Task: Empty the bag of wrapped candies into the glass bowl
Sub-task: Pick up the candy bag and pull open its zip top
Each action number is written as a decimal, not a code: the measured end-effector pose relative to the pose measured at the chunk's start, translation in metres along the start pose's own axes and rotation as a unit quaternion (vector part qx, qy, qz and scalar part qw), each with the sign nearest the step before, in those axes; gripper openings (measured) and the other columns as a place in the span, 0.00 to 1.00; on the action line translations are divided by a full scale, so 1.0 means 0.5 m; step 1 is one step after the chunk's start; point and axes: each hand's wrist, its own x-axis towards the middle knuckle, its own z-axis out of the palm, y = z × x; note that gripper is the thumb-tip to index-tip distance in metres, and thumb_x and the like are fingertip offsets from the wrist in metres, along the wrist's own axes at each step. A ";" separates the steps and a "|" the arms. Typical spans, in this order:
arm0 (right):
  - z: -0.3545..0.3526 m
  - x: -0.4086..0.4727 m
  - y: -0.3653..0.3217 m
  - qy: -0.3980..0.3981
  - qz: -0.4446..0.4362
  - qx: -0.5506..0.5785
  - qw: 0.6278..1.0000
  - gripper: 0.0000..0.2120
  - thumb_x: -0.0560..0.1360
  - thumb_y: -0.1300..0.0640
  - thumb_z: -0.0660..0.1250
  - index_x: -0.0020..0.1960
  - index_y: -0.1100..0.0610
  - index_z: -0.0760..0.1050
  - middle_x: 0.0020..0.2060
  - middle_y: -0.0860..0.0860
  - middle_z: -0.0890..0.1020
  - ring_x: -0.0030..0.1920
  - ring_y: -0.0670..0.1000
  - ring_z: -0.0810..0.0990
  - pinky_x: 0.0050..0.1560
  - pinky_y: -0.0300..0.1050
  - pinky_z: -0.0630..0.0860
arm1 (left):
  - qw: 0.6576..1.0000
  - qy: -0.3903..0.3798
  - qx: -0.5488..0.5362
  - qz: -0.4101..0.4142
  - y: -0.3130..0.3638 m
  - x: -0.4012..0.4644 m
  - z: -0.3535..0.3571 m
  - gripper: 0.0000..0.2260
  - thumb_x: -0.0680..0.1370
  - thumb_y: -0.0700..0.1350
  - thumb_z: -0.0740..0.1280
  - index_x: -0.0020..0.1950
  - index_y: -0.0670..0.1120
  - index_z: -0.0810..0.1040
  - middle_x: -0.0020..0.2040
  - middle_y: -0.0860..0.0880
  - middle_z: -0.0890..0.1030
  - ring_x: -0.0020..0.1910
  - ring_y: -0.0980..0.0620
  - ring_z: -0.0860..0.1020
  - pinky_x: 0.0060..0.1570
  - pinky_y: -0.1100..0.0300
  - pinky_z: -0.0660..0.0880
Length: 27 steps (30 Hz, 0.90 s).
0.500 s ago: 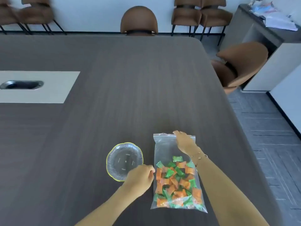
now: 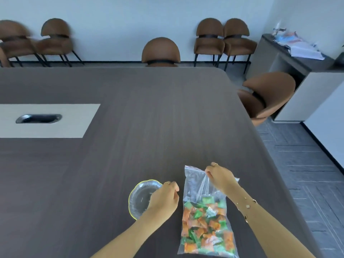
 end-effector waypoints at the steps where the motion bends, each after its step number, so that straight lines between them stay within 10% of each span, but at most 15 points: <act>1: -0.021 -0.016 0.003 0.008 0.009 0.009 1.000 0.11 0.80 0.60 0.55 0.50 0.56 0.76 0.57 0.53 0.77 0.47 0.59 0.82 0.44 0.49 0.77 | 1.000 0.003 0.005 0.009 0.015 0.003 -0.012 0.12 0.79 0.40 0.55 0.58 0.46 0.74 0.56 0.48 0.79 0.49 0.46 0.80 0.43 0.54 0.73; 14: -0.209 -0.193 -0.058 0.067 -0.026 0.004 0.997 0.12 0.79 0.57 0.55 0.52 0.56 0.77 0.50 0.52 0.77 0.48 0.57 0.80 0.42 0.49 0.75 | 0.996 0.007 -0.016 0.088 0.200 -0.031 -0.106 0.17 0.81 0.51 0.53 0.55 0.43 0.77 0.52 0.43 0.81 0.52 0.42 0.79 0.47 0.53 0.74; 17: -0.192 -0.214 -0.100 0.053 -0.034 -0.007 0.998 0.13 0.79 0.58 0.54 0.54 0.58 0.77 0.50 0.54 0.77 0.49 0.59 0.80 0.43 0.50 0.75 | 0.996 -0.017 -0.074 0.039 0.185 -0.038 -0.098 0.21 0.80 0.57 0.53 0.40 0.45 0.77 0.39 0.46 0.81 0.44 0.43 0.79 0.40 0.54 0.72; 24: -0.165 -0.234 -0.154 0.023 0.004 0.074 0.997 0.12 0.77 0.54 0.58 0.53 0.55 0.79 0.51 0.51 0.80 0.50 0.55 0.80 0.46 0.48 0.76 | 0.958 -0.054 -0.253 -0.121 0.158 -0.039 -0.094 0.10 0.70 0.35 0.60 0.31 0.39 0.77 0.20 0.48 0.76 0.15 0.56 0.73 0.18 0.68 0.69; 27: -0.160 -0.233 -0.162 0.013 0.059 0.180 0.982 0.11 0.73 0.55 0.62 0.48 0.56 0.81 0.47 0.53 0.84 0.48 0.55 0.81 0.48 0.49 0.79 | 0.960 -0.065 -0.260 -0.086 0.143 -0.030 -0.088 0.11 0.71 0.34 0.59 0.32 0.35 0.79 0.23 0.45 0.80 0.18 0.54 0.76 0.21 0.65 0.74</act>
